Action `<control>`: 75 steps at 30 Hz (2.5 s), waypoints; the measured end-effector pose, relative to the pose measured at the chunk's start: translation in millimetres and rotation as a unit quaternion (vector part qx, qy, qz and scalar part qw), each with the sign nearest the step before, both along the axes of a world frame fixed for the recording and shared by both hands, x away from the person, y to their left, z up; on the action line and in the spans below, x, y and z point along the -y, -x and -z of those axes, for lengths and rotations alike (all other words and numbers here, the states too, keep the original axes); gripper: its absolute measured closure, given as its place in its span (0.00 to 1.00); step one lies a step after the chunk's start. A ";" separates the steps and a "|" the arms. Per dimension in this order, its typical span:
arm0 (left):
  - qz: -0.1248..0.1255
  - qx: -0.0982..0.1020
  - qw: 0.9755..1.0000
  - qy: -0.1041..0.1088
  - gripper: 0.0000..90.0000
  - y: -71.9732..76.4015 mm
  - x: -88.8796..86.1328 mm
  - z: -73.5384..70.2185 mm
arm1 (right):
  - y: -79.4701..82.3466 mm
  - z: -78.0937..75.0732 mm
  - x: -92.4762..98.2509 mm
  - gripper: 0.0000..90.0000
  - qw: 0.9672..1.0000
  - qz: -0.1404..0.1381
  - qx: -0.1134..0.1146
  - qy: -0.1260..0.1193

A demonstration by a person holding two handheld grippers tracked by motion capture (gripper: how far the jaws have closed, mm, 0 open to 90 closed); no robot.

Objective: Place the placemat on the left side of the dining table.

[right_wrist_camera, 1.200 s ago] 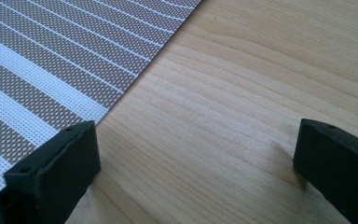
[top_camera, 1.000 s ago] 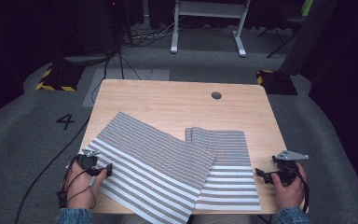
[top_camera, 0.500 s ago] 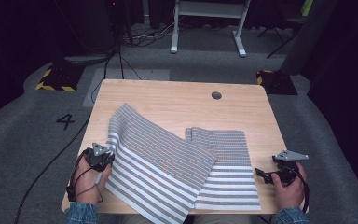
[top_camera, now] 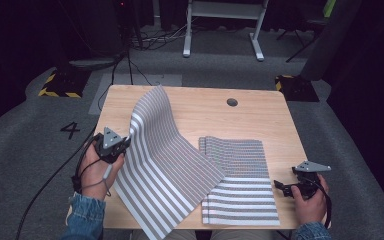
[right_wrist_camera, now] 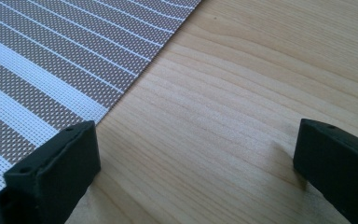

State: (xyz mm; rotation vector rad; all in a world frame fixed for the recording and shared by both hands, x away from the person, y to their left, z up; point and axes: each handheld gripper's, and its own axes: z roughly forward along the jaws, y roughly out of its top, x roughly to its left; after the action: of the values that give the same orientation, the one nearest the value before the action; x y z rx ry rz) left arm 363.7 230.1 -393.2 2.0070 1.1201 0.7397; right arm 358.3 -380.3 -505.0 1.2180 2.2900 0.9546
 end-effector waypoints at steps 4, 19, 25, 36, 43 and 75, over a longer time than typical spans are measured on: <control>0.005 0.011 1.000 -0.005 0.95 -28.5 -1.9 -5.0 | 0.0 0.0 0.0 0.01 1.000 0.000 0.000 0.000; 0.025 0.016 0.998 0.051 0.42 -4.4 39.9 5.1 | 0.0 0.0 0.0 0.01 1.000 0.000 0.000 0.000; 0.065 -0.040 0.995 0.065 0.42 32.4 59.1 25.1 | 0.0 0.0 0.0 0.01 1.000 0.000 0.000 0.000; 0.100 -0.160 0.982 0.019 0.40 53.6 93.5 73.1 | -0.2 0.0 0.2 0.01 1.000 0.000 0.000 0.000; 0.114 -0.213 0.970 -0.042 0.34 55.3 107.8 86.8 | -0.1 0.0 0.1 0.01 1.000 0.000 0.000 0.000; 0.136 -0.180 0.974 -0.024 0.90 57.4 64.3 49.6 | 0.1 0.0 -0.1 0.01 1.000 0.001 0.000 0.000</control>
State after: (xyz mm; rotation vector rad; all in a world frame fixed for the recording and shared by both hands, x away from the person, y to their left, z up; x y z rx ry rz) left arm 306.3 165.8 -442.8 2.3369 0.9972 0.2701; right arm 358.2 -380.3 -505.0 1.2206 2.2884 0.9540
